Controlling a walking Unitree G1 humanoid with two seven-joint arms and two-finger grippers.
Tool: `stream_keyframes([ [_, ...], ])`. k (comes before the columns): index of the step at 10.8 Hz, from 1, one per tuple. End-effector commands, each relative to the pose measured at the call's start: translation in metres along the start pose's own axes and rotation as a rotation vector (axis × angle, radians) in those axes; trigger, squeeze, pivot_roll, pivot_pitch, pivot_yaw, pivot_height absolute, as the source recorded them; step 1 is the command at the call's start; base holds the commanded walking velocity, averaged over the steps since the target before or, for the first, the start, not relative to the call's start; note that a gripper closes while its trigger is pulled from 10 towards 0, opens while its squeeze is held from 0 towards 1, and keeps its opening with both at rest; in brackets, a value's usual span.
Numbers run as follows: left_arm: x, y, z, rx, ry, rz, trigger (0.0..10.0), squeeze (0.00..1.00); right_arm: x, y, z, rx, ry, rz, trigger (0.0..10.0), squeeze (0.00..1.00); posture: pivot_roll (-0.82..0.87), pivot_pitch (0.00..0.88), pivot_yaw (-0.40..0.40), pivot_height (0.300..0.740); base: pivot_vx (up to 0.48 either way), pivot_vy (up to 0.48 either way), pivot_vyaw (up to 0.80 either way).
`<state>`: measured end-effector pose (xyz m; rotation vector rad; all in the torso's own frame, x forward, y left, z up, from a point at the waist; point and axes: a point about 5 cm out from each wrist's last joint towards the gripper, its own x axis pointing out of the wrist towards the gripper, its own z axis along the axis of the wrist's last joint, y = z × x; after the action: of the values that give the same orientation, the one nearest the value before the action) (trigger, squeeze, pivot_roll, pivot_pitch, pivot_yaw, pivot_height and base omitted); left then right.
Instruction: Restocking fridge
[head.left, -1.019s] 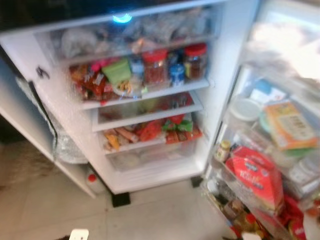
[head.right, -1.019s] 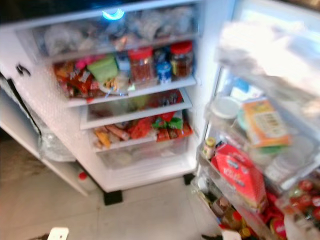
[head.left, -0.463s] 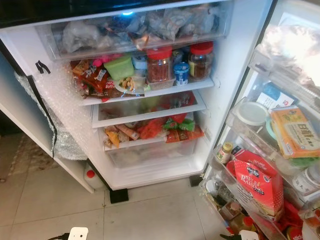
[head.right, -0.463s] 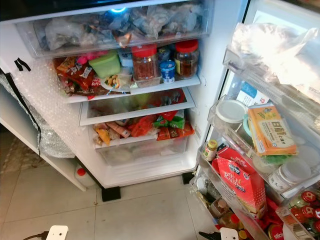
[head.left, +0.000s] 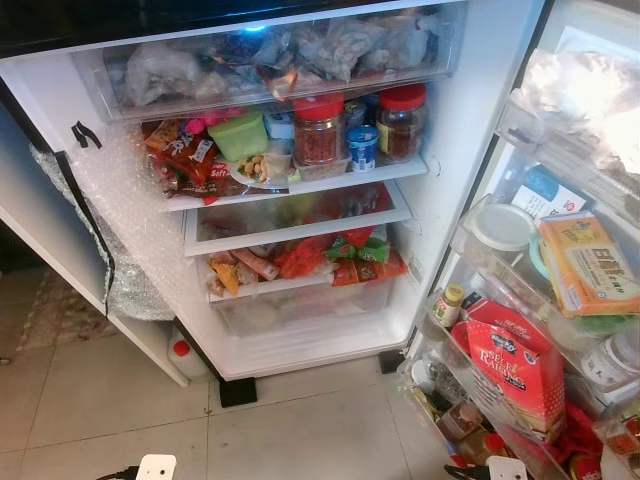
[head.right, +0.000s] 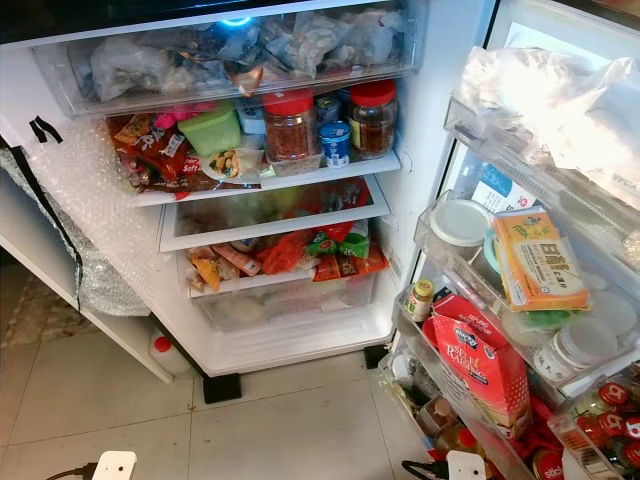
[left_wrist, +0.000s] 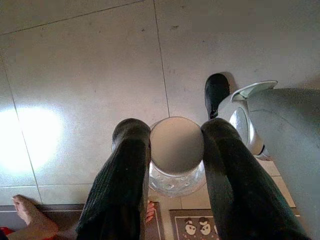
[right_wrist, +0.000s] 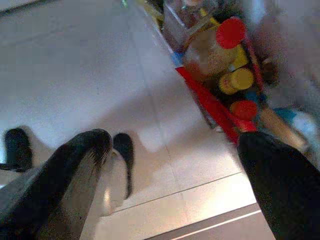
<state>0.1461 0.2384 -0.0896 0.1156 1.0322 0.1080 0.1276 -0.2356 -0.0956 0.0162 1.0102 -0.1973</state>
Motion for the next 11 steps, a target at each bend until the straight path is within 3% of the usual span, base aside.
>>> stream_keyframes([
  [1,-0.0017,0.0042,-0.0071,-0.001,0.016,0.012,10.0,0.00,-0.0013,-0.0025,-0.0039,-0.029,0.004,-0.024,10.0,0.00,-0.02,0.089,0.069,0.740,0.000,0.000,0.00],
  [5,-0.0019,0.0057,-0.0068,-0.003,0.012,0.008,10.0,0.00,-0.0018,-0.0059,-0.0021,-0.096,-0.021,-0.118,10.0,0.00,-0.01,0.096,0.076,0.740,0.000,0.000,0.00],
  [11,-0.0020,0.0063,-0.0069,0.003,0.013,0.006,10.0,0.00,-0.0017,-0.0052,-0.0028,-0.130,-0.011,-0.129,10.0,0.00,-0.01,0.096,0.077,0.740,0.000,0.000,0.00],
])
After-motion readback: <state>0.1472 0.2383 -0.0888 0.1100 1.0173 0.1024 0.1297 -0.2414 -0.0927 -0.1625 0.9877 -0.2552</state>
